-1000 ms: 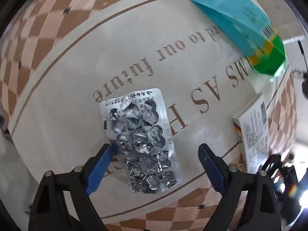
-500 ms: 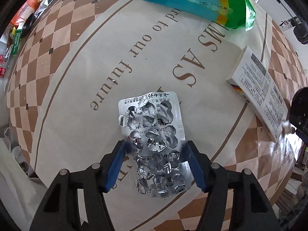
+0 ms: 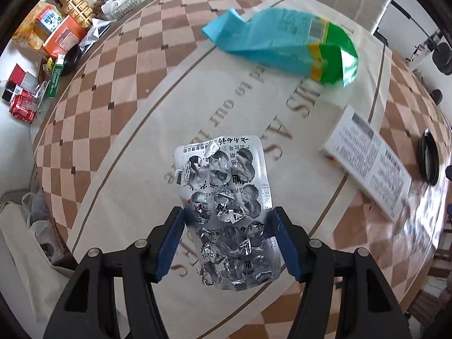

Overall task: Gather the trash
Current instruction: 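Grasp the silver blister pack with the left tool while the right tool grasps the black lid, then carry the blister pack and black lid over the trash bin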

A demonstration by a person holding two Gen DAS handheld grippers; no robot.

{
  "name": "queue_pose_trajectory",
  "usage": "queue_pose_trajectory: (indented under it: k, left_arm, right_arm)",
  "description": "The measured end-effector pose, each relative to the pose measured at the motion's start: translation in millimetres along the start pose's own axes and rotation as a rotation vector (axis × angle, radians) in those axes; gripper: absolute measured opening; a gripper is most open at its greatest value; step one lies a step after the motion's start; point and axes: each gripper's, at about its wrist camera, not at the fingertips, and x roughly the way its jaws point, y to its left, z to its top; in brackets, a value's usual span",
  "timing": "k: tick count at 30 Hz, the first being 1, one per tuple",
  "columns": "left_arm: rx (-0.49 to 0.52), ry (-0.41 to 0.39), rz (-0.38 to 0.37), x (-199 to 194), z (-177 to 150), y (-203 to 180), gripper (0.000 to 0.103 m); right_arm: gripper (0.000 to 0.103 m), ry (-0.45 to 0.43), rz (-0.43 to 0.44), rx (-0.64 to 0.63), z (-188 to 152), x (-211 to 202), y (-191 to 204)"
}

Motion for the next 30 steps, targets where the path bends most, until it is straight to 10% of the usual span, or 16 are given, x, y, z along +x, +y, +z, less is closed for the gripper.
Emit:
queue_pose_trajectory:
  k: [9, 16, 30]
  left_arm:
    - [0.071, -0.08, 0.083, 6, 44, -49, 0.06]
    - [0.068, -0.072, 0.08, 14, 51, -44, 0.06]
    - [0.099, -0.177, 0.032, -49, -9, 0, 0.06]
  right_arm:
    - [0.103, 0.077, -0.136, -0.155, 65, 48, 55]
    - [0.096, 0.075, -0.238, -0.226, 58, 64, 66]
    - [0.088, -0.012, -0.14, -0.232, -11, -17, 59]
